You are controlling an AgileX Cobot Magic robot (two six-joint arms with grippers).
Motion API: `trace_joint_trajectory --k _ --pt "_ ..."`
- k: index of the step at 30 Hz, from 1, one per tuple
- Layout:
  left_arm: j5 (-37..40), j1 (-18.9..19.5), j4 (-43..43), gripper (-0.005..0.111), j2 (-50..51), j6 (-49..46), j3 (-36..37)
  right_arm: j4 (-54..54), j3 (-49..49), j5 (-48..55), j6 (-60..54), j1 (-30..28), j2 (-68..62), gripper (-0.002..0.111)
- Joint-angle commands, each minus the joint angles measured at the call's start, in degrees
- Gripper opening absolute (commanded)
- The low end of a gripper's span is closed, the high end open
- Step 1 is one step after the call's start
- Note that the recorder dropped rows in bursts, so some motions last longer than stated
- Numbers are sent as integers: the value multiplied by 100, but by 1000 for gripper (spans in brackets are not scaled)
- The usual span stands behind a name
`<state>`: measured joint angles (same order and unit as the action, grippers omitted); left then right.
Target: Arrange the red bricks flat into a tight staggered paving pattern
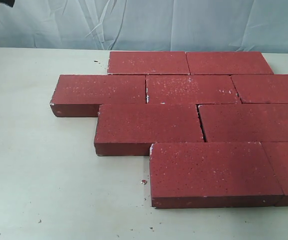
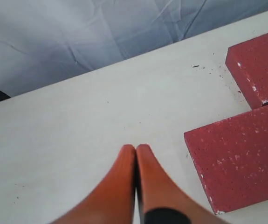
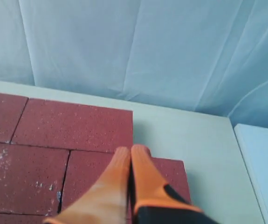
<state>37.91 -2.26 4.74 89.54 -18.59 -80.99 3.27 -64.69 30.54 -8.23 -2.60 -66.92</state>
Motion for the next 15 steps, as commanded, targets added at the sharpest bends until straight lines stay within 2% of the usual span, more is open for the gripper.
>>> trace_joint_trajectory --k 1,15 --pt "-783 -12 113 0 -625 -13 682 -23 550 -697 -6 -30 624 0" --pt "-2149 -12 343 0 -2558 -13 2559 -23 1733 -1606 -6 -30 1814 0"
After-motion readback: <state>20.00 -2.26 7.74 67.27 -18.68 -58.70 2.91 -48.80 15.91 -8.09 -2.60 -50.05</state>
